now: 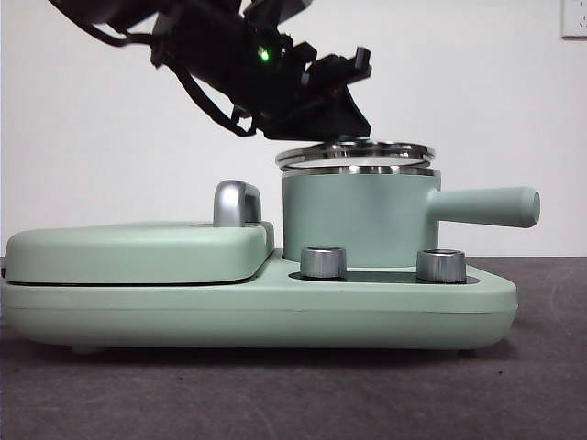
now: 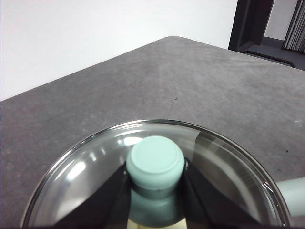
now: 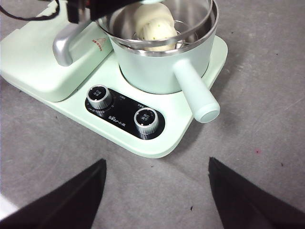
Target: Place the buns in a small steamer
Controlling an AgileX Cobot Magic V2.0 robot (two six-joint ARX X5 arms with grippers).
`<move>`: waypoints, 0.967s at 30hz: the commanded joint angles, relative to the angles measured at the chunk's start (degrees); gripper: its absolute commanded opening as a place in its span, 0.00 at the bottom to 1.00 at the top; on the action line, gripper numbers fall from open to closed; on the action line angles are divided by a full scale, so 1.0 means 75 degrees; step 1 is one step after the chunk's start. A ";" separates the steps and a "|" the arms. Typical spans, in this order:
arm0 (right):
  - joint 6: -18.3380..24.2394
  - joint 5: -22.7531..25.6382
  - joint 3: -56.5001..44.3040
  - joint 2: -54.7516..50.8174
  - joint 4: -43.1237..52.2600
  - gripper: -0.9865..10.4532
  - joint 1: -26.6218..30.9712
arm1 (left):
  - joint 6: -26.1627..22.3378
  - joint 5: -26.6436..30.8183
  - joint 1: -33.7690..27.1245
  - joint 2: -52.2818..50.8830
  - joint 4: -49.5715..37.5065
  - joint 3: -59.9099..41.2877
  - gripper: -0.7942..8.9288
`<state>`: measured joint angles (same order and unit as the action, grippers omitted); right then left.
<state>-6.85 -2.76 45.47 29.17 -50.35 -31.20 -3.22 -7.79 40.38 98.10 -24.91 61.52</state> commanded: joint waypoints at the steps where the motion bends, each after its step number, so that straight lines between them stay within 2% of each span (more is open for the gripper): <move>1: 0.0032 0.0035 0.0044 0.0044 0.0076 0.38 -0.0067 | -0.0093 -0.0026 0.0079 0.0143 -0.0455 0.0207 0.09; 15: 0.0035 0.0379 0.0044 0.0044 0.0079 0.38 -0.0067 | -0.0154 -0.0055 0.0111 0.0207 -0.0458 0.0207 0.09; 29: 0.0026 0.0376 0.0044 0.0044 0.0082 0.38 -0.0067 | -0.0286 -0.0052 0.0143 0.0382 -0.0385 0.0207 0.09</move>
<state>-6.83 -0.14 45.47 29.17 -50.35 -31.20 -5.13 -7.84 40.93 99.50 -26.87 61.58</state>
